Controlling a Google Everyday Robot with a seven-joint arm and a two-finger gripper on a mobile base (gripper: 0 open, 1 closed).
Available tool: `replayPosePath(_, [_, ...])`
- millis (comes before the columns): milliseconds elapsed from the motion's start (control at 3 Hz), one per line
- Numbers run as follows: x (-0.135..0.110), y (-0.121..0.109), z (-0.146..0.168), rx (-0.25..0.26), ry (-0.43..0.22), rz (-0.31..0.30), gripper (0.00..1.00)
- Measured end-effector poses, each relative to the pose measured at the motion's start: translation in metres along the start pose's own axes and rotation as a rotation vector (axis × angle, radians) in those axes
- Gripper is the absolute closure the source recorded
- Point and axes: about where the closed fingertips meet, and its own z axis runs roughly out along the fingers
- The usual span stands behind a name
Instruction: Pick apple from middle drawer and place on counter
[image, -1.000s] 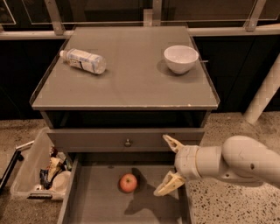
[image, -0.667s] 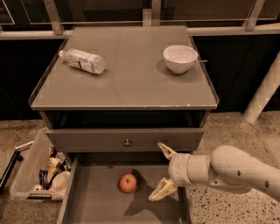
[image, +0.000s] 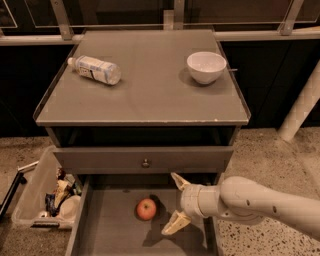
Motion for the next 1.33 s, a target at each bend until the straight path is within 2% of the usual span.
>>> replayPosePath(667, [0.030, 0.013, 0.060, -0.057, 0.012, 0.049, 0.00])
replayPosePath(1333, [0.048, 0.013, 0.110, -0.083, 0.018, 0.086, 0.00])
